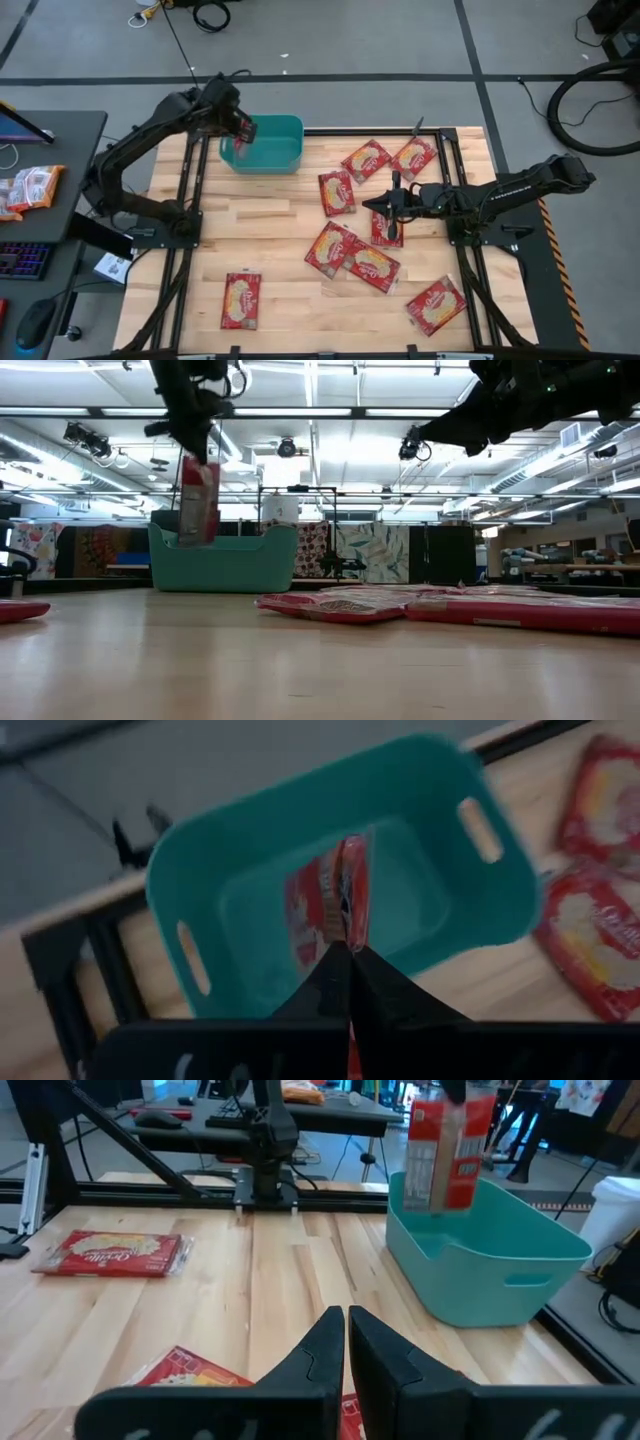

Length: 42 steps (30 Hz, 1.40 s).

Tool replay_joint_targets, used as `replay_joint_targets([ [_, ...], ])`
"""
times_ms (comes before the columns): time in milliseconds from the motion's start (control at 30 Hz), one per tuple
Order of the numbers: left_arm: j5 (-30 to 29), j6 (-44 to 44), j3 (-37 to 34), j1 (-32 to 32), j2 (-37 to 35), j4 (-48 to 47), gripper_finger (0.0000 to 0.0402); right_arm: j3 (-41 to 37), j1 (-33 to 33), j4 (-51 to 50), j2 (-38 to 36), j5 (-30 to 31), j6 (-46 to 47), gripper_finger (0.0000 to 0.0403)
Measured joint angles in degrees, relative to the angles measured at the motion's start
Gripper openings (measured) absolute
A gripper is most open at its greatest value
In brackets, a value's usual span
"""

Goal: Sort popcorn bags into baskets
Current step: Put the popcorn bag into the blue bin

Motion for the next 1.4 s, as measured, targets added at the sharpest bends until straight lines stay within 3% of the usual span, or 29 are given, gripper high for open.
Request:
replay_joint_targets([
  [367, 3.16, -3.17, 0.00, 4.00, 7.60, -2.16, 0.0001, 0.00, 0.00, 0.02, 0.00, -1.53, -0.77, 0.0024],
  [900, 1.01, -8.43, 0.02, 3.64, 16.22, -1.32, 0.0002, 0.00, 0.00, -0.02, 0.00, -1.68, -0.69, 0.0024],
  [1133, 1.33, -12.08, 0.00, 2.21, 16.96, 6.93, 0.0036, -0.02, 0.00, -0.02, 0.00, -1.68, -0.69, 0.0024],
  [1400, 1.35, -7.49, -0.02, -1.70, 16.96, 14.48, 0.0086, -0.02, 0.00, -0.02, 0.00, -2.62, -0.69, 0.0024],
])
